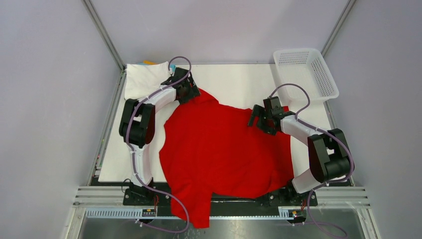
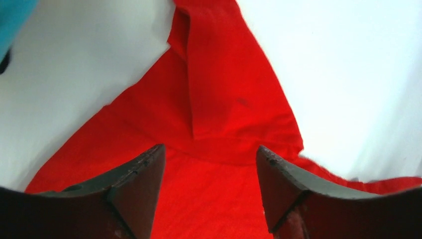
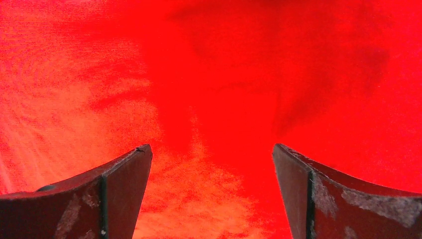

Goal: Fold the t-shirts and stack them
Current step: Flatten out the tshirt

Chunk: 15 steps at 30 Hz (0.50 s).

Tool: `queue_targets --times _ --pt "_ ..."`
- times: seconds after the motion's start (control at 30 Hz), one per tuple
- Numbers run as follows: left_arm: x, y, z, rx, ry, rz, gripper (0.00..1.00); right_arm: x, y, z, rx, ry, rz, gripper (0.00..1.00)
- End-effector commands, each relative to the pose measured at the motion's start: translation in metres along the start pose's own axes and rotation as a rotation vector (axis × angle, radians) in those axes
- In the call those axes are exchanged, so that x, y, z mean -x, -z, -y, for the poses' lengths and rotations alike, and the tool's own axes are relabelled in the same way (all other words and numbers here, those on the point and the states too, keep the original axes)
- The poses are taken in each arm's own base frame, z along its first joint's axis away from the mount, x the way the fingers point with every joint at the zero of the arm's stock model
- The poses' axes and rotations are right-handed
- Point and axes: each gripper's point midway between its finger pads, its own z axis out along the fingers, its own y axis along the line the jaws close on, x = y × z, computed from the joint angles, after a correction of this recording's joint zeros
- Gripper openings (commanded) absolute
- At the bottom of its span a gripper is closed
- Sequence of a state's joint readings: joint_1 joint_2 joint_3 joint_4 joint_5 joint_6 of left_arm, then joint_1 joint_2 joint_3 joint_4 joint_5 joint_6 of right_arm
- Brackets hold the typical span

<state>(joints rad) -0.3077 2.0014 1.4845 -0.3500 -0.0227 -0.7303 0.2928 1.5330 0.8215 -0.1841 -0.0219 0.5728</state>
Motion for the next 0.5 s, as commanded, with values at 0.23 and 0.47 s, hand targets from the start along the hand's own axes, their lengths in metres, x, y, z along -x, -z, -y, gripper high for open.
queue_targets --times 0.23,0.47 --pt "0.012 -0.031 0.016 -0.039 0.031 -0.005 0.46 0.001 -0.007 0.002 -0.011 0.03 -0.014 0.99" --pt "0.005 -0.039 0.008 -0.017 0.027 -0.02 0.42 0.003 -0.008 0.004 -0.024 0.036 -0.013 1.0"
